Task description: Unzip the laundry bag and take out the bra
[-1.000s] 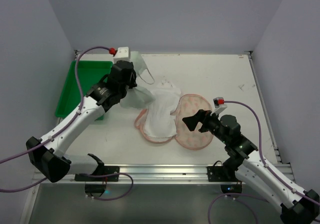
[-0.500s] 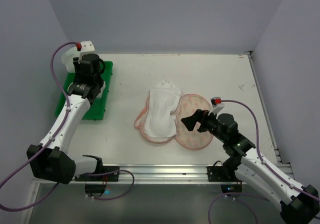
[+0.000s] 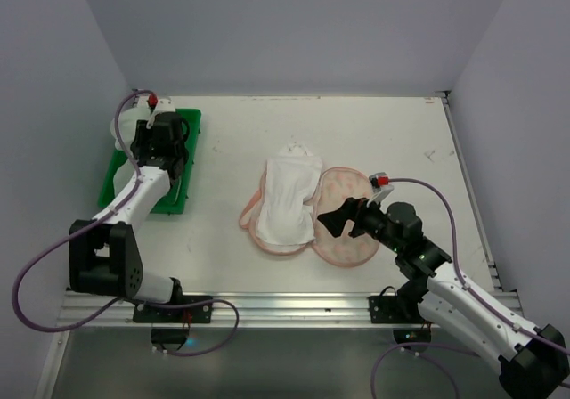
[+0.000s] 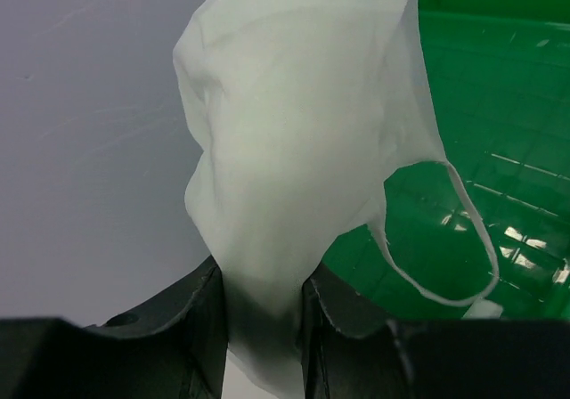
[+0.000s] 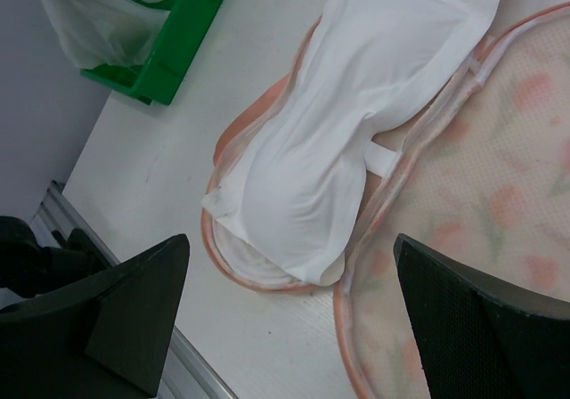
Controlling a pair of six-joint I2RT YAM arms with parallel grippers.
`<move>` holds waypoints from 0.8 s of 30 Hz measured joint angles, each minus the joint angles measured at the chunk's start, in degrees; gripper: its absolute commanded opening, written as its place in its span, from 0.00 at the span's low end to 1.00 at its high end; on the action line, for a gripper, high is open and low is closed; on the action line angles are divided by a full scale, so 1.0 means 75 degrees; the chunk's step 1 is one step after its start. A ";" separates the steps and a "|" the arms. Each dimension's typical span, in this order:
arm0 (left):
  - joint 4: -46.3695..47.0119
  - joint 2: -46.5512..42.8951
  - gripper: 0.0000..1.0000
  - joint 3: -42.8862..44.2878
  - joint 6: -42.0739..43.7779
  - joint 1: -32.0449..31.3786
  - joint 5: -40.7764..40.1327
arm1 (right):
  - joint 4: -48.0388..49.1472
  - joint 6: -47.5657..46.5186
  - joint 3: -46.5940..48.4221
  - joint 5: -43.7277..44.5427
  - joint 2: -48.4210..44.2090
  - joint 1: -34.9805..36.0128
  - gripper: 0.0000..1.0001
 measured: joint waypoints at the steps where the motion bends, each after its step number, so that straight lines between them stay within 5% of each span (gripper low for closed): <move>1: 0.0099 0.0210 0.36 0.0000 0.0038 0.0038 -0.0023 | 0.0052 -0.0012 -0.0035 -0.0050 0.0000 0.0000 0.99; 13: 0.0895 0.2317 0.43 0.0236 0.0169 0.0224 0.0603 | 0.0280 -0.0280 -0.0070 -0.0399 0.0154 -0.0006 0.99; 14: 0.0941 0.2503 0.51 0.0309 0.0169 0.0248 0.0676 | 0.0289 -0.0318 -0.0070 -0.0417 0.0169 -0.0006 0.99; 17: 0.0991 0.3112 0.55 0.0711 0.0140 0.0350 0.0877 | 0.0289 -0.0402 -0.0070 -0.0446 0.0294 -0.0006 0.99; 24: 0.0912 0.4001 0.94 0.1670 -0.0079 0.0595 0.1355 | 0.0175 -0.0673 0.0175 -0.0423 0.0863 -0.0009 0.99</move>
